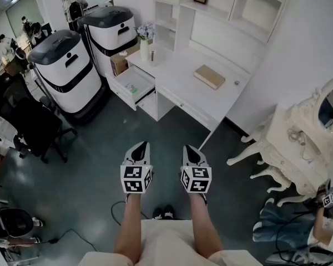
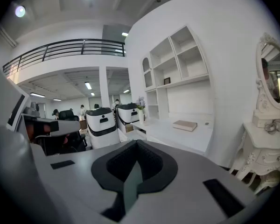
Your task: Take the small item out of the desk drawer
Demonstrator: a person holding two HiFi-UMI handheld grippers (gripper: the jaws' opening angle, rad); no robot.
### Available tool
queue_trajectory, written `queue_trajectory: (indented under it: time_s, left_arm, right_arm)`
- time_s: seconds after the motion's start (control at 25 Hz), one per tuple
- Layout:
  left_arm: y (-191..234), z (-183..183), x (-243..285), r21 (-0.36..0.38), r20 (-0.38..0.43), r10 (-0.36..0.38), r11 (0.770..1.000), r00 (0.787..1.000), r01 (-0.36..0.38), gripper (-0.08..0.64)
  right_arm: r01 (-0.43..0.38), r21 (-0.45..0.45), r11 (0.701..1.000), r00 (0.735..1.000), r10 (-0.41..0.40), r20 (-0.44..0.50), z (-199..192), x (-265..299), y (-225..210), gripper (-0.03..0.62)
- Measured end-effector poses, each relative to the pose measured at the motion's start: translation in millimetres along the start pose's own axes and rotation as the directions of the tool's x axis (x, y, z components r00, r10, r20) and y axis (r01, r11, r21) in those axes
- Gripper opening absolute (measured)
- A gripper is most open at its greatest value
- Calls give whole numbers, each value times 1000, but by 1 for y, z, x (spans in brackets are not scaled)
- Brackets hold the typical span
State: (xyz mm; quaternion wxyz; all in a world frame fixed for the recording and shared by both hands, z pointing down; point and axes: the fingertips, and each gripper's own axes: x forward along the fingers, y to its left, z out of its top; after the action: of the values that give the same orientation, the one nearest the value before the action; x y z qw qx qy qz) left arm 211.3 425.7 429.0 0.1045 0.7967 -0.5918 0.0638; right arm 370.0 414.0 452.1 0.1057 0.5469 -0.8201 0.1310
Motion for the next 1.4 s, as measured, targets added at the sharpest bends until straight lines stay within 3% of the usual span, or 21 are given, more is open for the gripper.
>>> queue_trajectory:
  time_s: [0.56,0.76,1.12,1.4]
  left_arm:
    - [-6,-2,31,-4,10,-3,1000,1000,3,17]
    - [4,-11,37,-23,4,25,999,1000,-25,17]
    - [56,-5,86,-39,2,71,997,997,-71,17]
    - [137,20,187,-51,24,23,998,999,-22,17]
  right_arm:
    - [-18,-16,1000,1000,18,5,3,31,-26,25]
    - [-83,-2,997,996,83,29,4,46,-27,25]
    - [-135,55,989,991,133,27,7,117,-35,25]
    - [-111,21,994,993,110,42,35,233,-32,25]
